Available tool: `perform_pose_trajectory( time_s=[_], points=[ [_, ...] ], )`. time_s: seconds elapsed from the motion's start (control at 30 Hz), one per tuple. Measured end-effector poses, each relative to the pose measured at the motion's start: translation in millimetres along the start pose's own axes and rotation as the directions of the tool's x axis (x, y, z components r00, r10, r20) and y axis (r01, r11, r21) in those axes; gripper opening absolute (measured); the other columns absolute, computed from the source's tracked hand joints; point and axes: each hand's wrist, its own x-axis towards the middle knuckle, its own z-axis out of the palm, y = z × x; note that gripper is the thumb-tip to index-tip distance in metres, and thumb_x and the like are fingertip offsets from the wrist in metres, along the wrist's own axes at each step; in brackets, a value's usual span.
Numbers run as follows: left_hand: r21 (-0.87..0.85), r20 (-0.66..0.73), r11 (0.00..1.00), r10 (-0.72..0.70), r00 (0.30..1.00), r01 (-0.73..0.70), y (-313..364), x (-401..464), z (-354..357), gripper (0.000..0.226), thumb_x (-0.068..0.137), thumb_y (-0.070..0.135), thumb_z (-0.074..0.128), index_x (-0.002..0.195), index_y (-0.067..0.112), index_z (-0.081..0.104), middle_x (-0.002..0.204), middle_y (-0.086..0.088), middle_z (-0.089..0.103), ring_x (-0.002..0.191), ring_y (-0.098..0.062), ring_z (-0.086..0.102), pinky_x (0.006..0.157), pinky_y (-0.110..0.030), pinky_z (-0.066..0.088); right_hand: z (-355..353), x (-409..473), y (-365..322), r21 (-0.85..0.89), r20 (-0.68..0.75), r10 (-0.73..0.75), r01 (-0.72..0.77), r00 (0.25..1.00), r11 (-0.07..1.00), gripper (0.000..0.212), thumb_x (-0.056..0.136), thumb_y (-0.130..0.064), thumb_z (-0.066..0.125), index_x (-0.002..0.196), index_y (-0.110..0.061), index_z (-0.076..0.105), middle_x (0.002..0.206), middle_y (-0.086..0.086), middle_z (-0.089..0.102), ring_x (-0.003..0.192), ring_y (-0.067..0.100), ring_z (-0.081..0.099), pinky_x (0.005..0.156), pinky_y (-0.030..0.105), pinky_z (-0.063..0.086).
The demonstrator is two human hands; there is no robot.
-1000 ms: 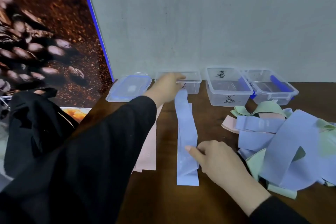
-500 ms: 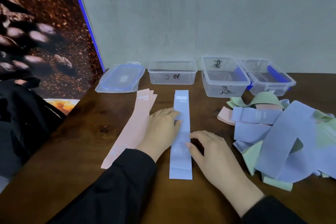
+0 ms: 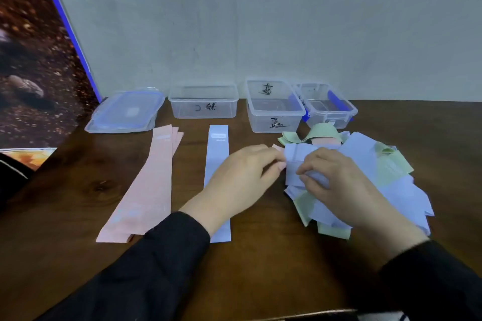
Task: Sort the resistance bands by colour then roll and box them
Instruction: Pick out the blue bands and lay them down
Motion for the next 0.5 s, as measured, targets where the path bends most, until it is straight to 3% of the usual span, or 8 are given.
perform_pose_trajectory(
  time_s=[0.07,0.13,0.2,0.23,0.3,0.4,0.5],
  points=[
    [-0.021,0.041,0.995,0.102,0.994,-0.102,13.7,-0.2,16.9,0.019,0.101,0.024,0.055,0.108,0.020,0.071,0.101,0.009,0.067,0.096,-0.010,0.056,0.083,-0.030,0.046,-11.0,-8.1,23.9,-0.062,0.098,-0.017,0.024,0.995,0.998,0.014,0.086,-0.017,0.068,0.093,-0.029,0.069,0.101,-0.017,0.060,0.095,0.014,0.059,0.085,0.053,0.050],
    [-0.012,0.107,0.988,0.157,0.982,-0.156,14.4,-3.0,33.7,0.020,0.101,0.024,0.054,0.108,0.020,0.072,0.105,0.010,0.069,0.101,-0.009,0.055,0.089,-0.032,0.043,-19.6,-16.9,39.8,-0.094,0.196,-0.020,0.039,0.980,0.995,0.024,0.079,-0.020,0.062,0.097,-0.034,0.071,0.112,-0.020,0.061,0.108,0.005,0.055,0.101,0.055,0.044],
    [0.002,0.157,0.987,0.158,0.975,-0.160,8.5,-9.2,44.9,0.023,0.103,0.028,0.051,0.110,0.023,0.072,0.110,0.014,0.067,0.106,-0.007,0.053,0.092,-0.034,0.040,-24.5,-24.8,47.4,-0.121,0.320,0.006,0.034,0.947,0.992,0.037,0.080,-0.015,0.065,0.106,-0.040,0.072,0.133,-0.024,0.054,0.129,-0.008,0.038,0.123,0.047,0.020],
    [0.009,0.172,0.986,0.161,0.972,-0.164,5.4,-12.4,48.3,0.024,0.104,0.030,0.050,0.110,0.024,0.072,0.112,0.015,0.066,0.108,-0.007,0.053,0.093,-0.036,0.040,-26.7,-27.9,49.2,-0.131,0.368,0.013,0.038,0.930,0.991,0.041,0.082,-0.016,0.067,0.112,-0.043,0.070,0.141,-0.029,0.046,0.136,-0.012,0.026,0.126,0.039,0.006],
    [0.020,0.176,0.984,0.169,0.970,-0.175,0.8,-16.1,50.6,0.025,0.104,0.032,0.049,0.110,0.024,0.072,0.114,0.015,0.065,0.111,-0.008,0.052,0.094,-0.038,0.041,-28.3,-30.9,49.8,-0.166,0.446,0.013,0.068,0.895,0.984,0.041,0.087,-0.027,0.070,0.120,-0.050,0.064,0.146,-0.039,0.026,0.142,-0.016,0.005,0.122,0.031,-0.007],
    [0.016,0.132,0.987,0.154,0.979,-0.157,0.7,-18.4,50.4,0.026,0.104,0.034,0.049,0.113,0.025,0.071,0.116,0.016,0.064,0.113,-0.005,0.051,0.095,-0.036,0.040,-26.8,-31.8,52.4,-0.191,0.465,0.026,0.071,0.885,0.979,0.031,0.091,-0.041,0.069,0.118,-0.054,0.062,0.142,-0.046,0.016,0.142,-0.017,-0.003,0.122,0.034,-0.008],
    [-0.042,0.120,0.992,0.126,0.985,-0.122,3.2,-19.1,49.8,0.031,0.103,0.040,0.048,0.121,0.026,0.069,0.121,0.016,0.062,0.116,-0.004,0.049,0.099,-0.034,0.039,-24.2,-28.9,53.1,-0.093,0.350,0.012,0.022,0.937,0.995,0.019,0.097,-0.034,0.064,0.100,-0.051,0.070,0.141,-0.042,0.036,0.141,-0.023,0.010,0.126,0.039,0.001]
  ],
)
